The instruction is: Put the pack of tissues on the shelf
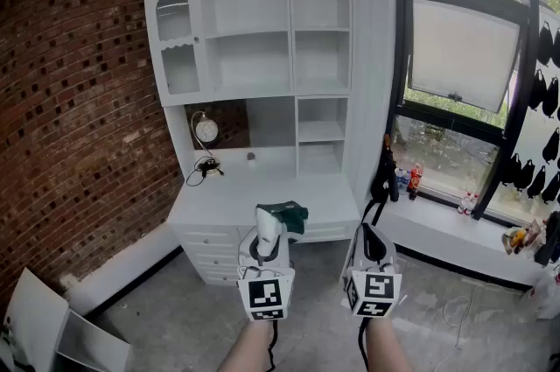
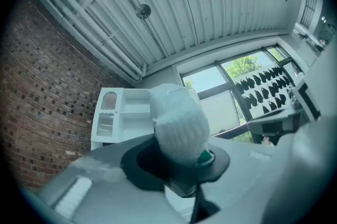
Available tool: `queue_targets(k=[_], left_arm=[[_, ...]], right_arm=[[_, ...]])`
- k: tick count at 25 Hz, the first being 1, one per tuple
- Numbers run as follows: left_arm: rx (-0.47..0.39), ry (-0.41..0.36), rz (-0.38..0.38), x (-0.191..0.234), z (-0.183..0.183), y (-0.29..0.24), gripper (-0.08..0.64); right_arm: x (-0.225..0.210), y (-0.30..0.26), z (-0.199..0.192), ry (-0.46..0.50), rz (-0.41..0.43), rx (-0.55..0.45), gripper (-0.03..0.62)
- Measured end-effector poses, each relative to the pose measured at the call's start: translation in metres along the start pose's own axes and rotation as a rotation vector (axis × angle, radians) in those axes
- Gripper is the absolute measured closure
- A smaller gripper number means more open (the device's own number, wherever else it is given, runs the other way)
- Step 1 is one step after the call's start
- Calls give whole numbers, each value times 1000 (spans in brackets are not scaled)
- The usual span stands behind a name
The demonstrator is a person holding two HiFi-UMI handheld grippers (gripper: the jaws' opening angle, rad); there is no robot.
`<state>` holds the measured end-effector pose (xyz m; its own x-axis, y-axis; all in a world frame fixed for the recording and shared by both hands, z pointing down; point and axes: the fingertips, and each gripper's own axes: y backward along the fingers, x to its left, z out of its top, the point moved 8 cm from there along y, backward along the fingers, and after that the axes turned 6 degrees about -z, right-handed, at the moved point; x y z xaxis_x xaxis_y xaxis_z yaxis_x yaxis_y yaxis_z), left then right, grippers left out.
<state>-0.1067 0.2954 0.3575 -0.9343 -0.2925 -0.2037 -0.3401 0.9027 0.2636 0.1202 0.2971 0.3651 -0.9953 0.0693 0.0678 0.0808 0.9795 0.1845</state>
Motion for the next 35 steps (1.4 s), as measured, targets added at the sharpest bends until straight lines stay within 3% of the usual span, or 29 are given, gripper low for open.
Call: queue_targets(k=[18, 23, 24, 28, 35], left_arm=[[10, 23, 5, -14, -7, -4, 462], [7, 26, 11, -23, -2, -10, 462], [6, 27, 13, -25, -1, -11, 462], [1, 30, 20, -36, 1, -14, 462], [12, 28, 35, -60, 4, -18, 462]], right_arm=[[-15, 2, -7, 6, 7, 18, 595], [-33, 2, -4, -79, 5, -14, 592], [-38, 2, -3, -96, 9, -23, 585], [-52, 3, -2, -117, 33, -38, 399], [-78, 6, 0, -109, 49, -39, 373]])
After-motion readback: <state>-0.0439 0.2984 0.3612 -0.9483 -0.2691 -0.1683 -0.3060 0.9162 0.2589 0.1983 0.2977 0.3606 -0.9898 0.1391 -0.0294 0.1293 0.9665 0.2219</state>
